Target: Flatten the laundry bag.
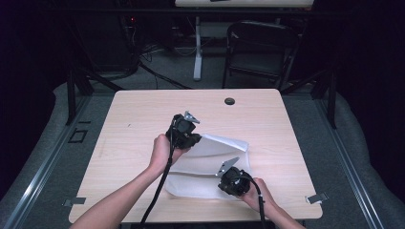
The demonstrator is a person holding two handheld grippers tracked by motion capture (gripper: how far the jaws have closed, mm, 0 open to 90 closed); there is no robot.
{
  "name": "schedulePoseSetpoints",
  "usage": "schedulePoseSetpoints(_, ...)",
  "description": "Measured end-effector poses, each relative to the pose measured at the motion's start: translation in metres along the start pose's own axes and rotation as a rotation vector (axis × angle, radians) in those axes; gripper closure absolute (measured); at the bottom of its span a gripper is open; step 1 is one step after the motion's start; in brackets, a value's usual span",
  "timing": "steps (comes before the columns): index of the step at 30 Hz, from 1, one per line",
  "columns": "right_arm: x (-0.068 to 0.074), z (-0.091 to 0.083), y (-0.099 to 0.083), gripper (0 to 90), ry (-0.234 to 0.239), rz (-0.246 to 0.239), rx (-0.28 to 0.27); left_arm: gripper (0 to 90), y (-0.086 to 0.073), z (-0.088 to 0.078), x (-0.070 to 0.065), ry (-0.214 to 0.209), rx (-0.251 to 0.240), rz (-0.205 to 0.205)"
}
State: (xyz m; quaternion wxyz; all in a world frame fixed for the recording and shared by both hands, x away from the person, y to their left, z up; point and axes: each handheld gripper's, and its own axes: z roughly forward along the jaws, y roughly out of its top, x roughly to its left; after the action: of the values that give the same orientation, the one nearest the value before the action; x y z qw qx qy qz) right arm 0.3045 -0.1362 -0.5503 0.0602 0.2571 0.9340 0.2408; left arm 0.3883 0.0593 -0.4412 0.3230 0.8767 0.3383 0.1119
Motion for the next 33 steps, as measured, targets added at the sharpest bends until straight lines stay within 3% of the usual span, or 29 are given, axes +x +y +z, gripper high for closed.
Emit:
schedulePoseSetpoints(3,0.001,0.008,0.001,90.0,0.015,0.008,0.024,88.4,0.003,0.000,0.002,0.004,-0.004,-0.004)
schedulePoseSetpoints(6,0.002,0.007,0.000,90.0,0.015,-0.007,0.033,88.4,0.007,0.000,0.004,0.011,-0.002,0.000)
schedulePoseSetpoints(13,0.004,0.004,-0.002,90.0,0.070,-0.036,0.068,88.4,0.014,0.000,0.005,0.027,-0.005,0.007)
schedulePoseSetpoints(24,0.010,0.001,-0.008,90.0,0.130,-0.092,0.076,88.4,0.023,0.006,0.016,0.070,-0.003,-0.003)
schedulePoseSetpoints(33,0.010,0.001,-0.009,90.0,0.155,-0.101,0.082,88.3,0.028,0.017,0.034,0.115,-0.001,-0.043)
